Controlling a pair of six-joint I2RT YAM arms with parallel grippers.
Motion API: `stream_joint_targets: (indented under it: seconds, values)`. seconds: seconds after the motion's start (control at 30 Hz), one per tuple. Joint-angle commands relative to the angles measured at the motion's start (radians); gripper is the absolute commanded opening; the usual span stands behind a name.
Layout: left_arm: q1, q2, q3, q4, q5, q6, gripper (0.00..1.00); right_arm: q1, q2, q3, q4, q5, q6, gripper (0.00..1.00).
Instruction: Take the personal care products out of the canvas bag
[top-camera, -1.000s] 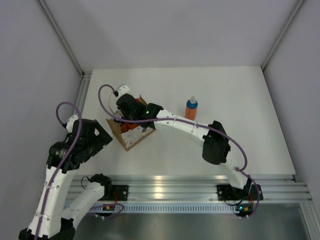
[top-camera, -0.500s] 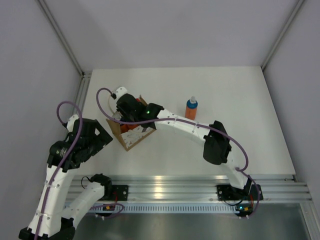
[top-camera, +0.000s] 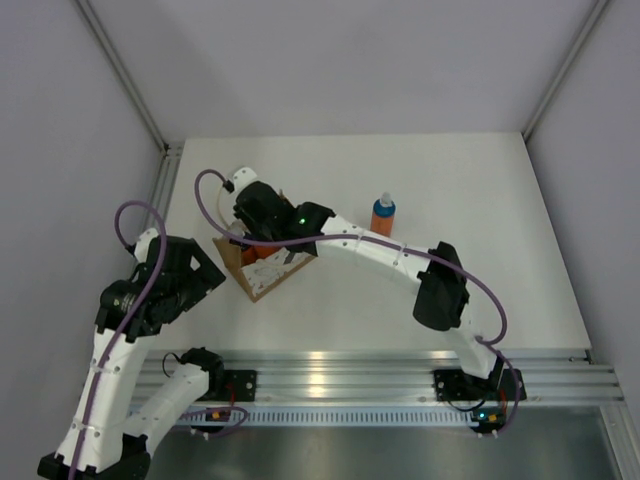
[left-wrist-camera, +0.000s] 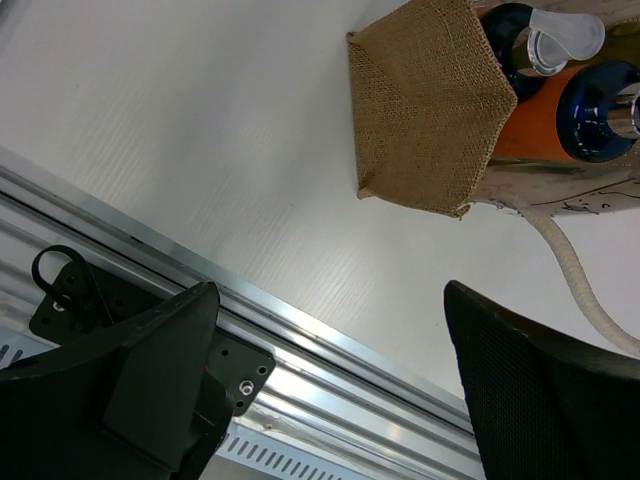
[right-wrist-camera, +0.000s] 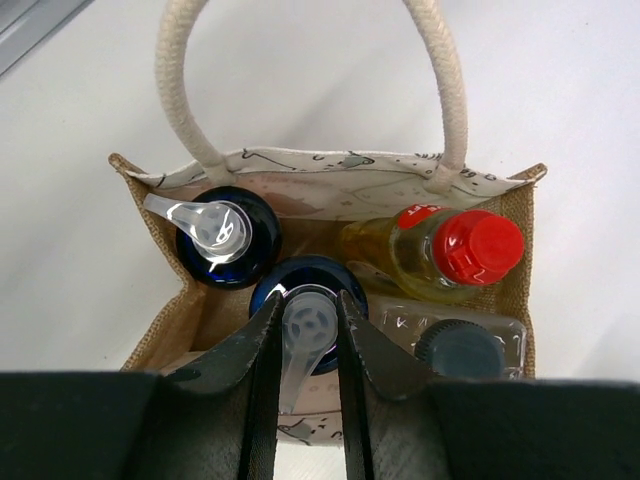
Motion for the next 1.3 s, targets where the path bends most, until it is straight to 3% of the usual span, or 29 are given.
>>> stream_joint_targets:
  seconds: [0.0, 0.97, 1.27]
  values:
    - [-0.001, 0.007, -0.005, 0.009, -0.02, 0.014, 0.98, -0.005, -0.133, 0.065, 0.072, 0.029, -0.021, 0.0]
    - [-0.001, -0.013, -0.053, 0.009, 0.01, -0.012, 0.98, -0.012, -0.393, 0.077, 0.046, 0.066, -0.07, 0.0]
    - [-0.001, -0.019, -0.064, 0.009, 0.019, -0.027, 0.98, -0.018, -0.458, 0.072, 0.004, 0.148, -0.098, 0.0]
